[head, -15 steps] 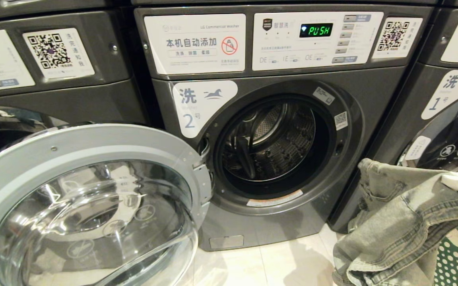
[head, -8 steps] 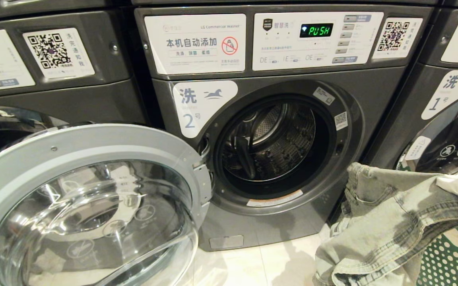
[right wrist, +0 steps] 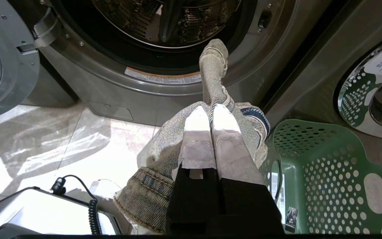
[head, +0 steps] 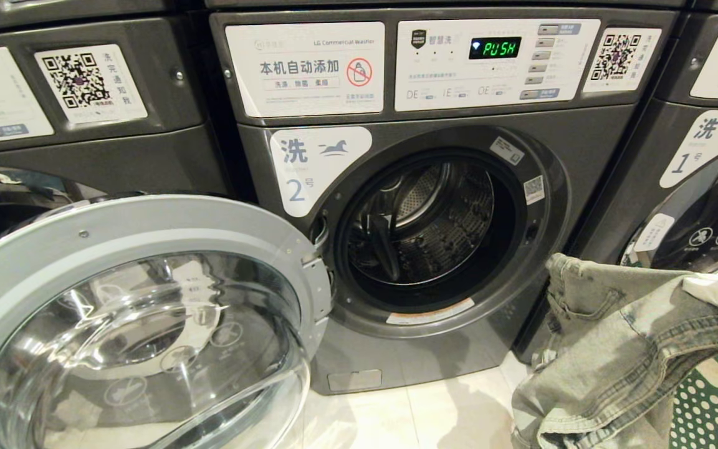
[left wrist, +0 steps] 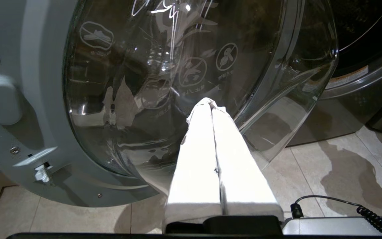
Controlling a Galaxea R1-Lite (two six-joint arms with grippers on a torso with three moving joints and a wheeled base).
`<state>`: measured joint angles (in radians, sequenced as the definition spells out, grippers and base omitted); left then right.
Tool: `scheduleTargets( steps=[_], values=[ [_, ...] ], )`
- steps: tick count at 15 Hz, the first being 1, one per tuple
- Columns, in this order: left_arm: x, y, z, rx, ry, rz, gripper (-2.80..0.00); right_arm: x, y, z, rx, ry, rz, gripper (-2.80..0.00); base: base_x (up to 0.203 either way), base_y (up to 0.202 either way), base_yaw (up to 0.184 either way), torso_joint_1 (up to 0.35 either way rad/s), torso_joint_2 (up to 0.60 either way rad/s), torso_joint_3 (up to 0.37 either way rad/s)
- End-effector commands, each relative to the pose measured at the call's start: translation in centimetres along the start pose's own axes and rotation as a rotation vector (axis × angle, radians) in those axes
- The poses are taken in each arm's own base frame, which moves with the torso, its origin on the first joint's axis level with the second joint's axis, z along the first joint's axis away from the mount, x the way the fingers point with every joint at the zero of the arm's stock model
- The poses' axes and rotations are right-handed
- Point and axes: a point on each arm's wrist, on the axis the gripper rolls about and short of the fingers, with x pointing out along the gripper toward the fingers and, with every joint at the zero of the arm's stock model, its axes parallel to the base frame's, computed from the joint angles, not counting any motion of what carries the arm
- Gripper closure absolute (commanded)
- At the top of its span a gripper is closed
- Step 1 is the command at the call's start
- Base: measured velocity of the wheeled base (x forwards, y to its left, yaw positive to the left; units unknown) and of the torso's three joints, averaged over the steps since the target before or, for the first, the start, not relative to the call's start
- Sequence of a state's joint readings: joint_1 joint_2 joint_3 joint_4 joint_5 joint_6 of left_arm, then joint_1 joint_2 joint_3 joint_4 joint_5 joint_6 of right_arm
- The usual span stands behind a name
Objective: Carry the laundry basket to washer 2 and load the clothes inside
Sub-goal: Place the clothes into the washing machine
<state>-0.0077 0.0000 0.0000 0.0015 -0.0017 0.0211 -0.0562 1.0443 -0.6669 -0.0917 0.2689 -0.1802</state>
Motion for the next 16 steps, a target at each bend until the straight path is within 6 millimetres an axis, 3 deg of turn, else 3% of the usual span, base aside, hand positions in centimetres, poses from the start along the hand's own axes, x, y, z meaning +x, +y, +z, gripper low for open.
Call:
scheduleTargets(
  steps=[1,4,10,16],
  values=[
    [0.0,0.0,0.0,0.000,0.002,0.000,0.00,0.0,0.0,-0.2,0.001,0.005,0.003,0.00,0.000,0.000,0.000,0.000,0.00,0.000],
    [0.0,0.0,0.0,0.000,0.002,0.000,0.00,0.0,0.0,-0.2,0.000,0.005,0.003,0.00,-0.004,-0.002,0.075,0.003,0.00,-0.002],
    [0.0,0.0,0.0,-0.001,0.003,0.000,0.00,-0.1,0.1,-0.2,0.002,0.002,0.004,0.00,0.000,-0.009,0.176,0.002,0.00,0.004],
    [0.0,0.0,0.0,-0.001,0.003,0.002,0.00,-0.2,0.1,-1.3,0.013,0.040,-0.044,0.00,0.001,-0.006,0.121,0.003,0.00,0.003]
  ],
)
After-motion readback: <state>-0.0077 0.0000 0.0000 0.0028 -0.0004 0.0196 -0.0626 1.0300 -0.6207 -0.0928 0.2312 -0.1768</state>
